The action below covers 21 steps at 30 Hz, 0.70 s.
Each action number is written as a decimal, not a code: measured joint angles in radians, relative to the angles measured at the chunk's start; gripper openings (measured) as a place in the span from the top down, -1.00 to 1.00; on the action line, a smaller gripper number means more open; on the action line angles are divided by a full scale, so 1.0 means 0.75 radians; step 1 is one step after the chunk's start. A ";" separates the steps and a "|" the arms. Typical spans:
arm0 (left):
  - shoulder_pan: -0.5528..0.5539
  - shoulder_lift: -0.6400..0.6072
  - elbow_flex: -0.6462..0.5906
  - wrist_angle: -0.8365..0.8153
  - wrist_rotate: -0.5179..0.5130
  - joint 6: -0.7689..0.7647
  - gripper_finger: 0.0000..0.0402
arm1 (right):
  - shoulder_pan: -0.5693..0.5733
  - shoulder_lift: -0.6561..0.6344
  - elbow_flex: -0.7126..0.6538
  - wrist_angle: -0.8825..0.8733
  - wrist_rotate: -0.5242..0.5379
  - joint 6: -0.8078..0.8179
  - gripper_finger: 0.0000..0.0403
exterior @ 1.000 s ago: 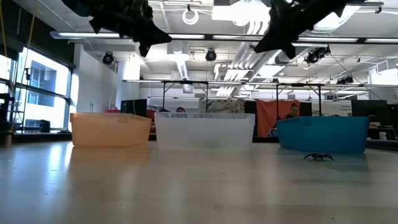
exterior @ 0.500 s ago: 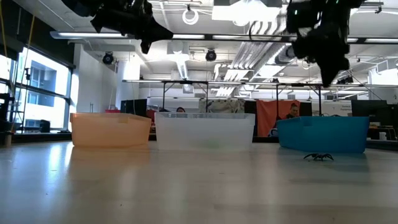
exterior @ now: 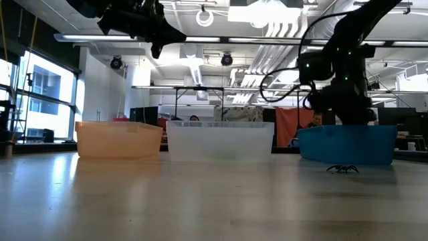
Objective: Sort Halloween decoration
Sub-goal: Put the purple spider toy into the blue bin
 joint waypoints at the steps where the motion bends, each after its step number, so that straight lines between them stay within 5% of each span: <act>1: 0.000 0.000 0.000 0.000 0.000 0.000 1.00 | 0.000 0.014 -0.014 0.021 -0.006 -0.006 1.00; 15: -0.001 0.000 0.000 -0.001 0.000 0.000 1.00 | 0.000 0.082 -0.025 0.152 0.043 0.042 0.99; 21: 0.000 0.000 0.001 -0.001 0.000 0.008 1.00 | 0.000 0.082 -0.024 0.105 0.003 0.103 0.68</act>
